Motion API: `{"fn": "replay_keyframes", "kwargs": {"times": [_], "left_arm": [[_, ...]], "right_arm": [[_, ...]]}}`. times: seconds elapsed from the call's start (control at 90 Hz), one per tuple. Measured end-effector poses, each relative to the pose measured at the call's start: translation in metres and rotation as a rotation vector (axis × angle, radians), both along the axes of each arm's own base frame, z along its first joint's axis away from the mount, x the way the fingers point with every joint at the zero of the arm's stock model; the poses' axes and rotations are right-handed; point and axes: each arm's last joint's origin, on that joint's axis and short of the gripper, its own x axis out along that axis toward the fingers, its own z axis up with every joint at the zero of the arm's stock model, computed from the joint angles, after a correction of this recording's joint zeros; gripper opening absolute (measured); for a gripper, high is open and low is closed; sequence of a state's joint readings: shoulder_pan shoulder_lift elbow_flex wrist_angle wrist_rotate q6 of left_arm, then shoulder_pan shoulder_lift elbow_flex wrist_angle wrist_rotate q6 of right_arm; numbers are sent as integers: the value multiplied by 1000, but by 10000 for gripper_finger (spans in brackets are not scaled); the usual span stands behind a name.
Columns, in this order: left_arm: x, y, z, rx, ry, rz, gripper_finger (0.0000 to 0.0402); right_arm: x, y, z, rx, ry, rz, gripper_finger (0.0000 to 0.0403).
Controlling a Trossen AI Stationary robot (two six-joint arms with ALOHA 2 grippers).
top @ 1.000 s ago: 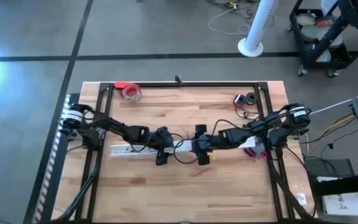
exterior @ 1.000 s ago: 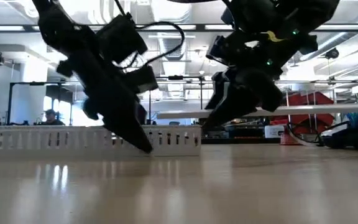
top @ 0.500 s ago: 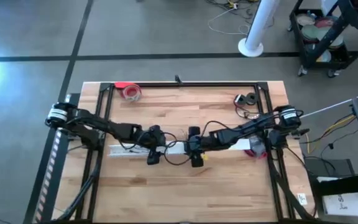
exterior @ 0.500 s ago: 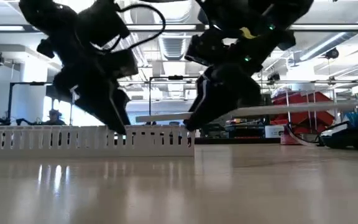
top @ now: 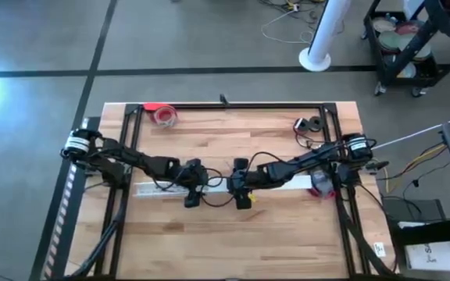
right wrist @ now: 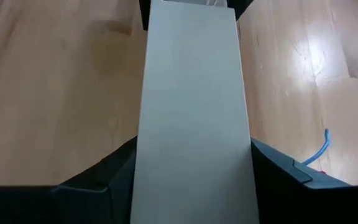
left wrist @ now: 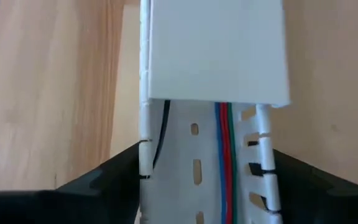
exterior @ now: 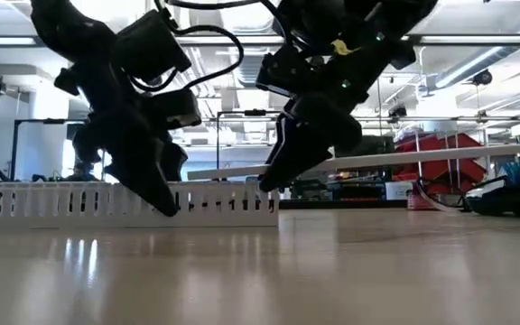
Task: Ziptie cables
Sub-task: Close the white cable duct
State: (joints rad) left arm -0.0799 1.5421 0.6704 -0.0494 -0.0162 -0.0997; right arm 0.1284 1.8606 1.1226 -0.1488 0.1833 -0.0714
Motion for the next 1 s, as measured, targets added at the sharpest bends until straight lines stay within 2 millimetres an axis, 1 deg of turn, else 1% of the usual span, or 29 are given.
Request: {"fn": "replay_keyframes", "kwargs": {"times": [0.1,0.256,0.467,0.667,0.833,1.0], "left_arm": [[-1,0,4,4,-11,-9,253],[-4,-1,15,-19,-46,-35,255],[-6,-2,34,-24,-156,-44,269],[-5,-2,35,-10,-188,-63,271],[-1,-4,41,-13,-256,-69,271],[2,-6,41,9,-292,-79,271]], "right_arm": [[-1,2,9,-3,17,15,218],[0,4,27,5,-28,30,214],[-1,4,31,35,-40,16,220],[-1,3,31,50,-47,3,214],[-1,2,35,60,-59,-21,218],[-2,2,35,66,-57,-25,214]]}}
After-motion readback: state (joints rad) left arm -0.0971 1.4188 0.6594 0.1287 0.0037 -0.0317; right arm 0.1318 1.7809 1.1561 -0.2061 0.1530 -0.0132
